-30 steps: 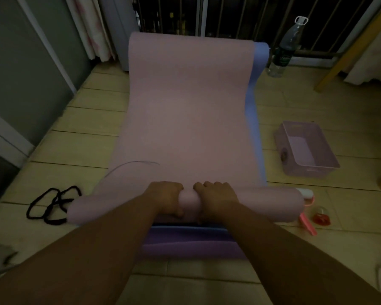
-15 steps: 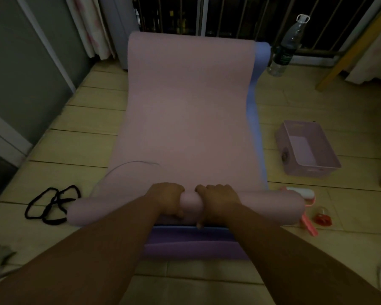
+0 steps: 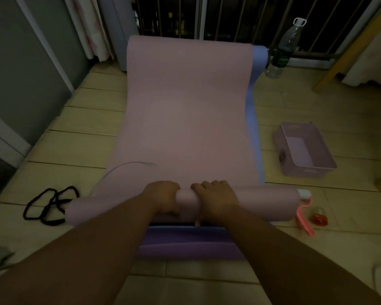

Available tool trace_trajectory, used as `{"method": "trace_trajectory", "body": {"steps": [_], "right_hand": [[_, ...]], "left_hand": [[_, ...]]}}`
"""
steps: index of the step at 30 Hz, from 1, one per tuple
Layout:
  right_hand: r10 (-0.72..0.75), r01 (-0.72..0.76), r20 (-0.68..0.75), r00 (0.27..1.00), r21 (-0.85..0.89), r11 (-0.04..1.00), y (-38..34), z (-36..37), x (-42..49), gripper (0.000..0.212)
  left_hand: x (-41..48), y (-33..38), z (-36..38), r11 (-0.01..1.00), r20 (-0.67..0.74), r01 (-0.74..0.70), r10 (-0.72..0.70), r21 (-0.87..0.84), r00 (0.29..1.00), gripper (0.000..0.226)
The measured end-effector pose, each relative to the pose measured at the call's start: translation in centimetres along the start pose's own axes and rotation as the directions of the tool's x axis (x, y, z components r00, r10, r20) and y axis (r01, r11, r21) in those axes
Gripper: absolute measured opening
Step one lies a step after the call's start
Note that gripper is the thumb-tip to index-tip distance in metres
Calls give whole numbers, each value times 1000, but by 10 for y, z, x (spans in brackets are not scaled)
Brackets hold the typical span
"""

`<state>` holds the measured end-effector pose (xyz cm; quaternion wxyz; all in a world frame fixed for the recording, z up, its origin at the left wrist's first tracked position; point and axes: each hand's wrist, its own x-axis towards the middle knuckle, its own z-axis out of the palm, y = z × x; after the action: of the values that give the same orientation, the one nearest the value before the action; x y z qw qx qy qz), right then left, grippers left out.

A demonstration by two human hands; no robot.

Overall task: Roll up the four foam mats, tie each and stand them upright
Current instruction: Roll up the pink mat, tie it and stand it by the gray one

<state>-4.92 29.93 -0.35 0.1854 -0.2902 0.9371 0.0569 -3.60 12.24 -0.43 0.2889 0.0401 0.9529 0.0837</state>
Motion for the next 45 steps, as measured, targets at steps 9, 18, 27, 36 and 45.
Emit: {"method": "trace_trajectory", "body": {"steps": [9,18,27,36,45], "right_hand": [[103,-146,250,963,159,976,3,-6,9,69],[22,-17,64,998,-65,998,1,-5,1,91],[86,-126,219,972,174,977,5,8,4,73],[67,-69,78,995,21,997,-1,3,3,80],[58,-80,131,990,170,982,1,4,4,79]], "left_hand": [[-9,10,11,983,-70,-35,49,178,996,76],[2,-2,0,998,44,-3,5,-64,999,69],[-6,3,12,969,-58,-136,150,205,987,69],[0,-2,5,994,1,-72,72,86,997,69],[-9,-2,9,975,-86,-50,70,218,994,72]]}}
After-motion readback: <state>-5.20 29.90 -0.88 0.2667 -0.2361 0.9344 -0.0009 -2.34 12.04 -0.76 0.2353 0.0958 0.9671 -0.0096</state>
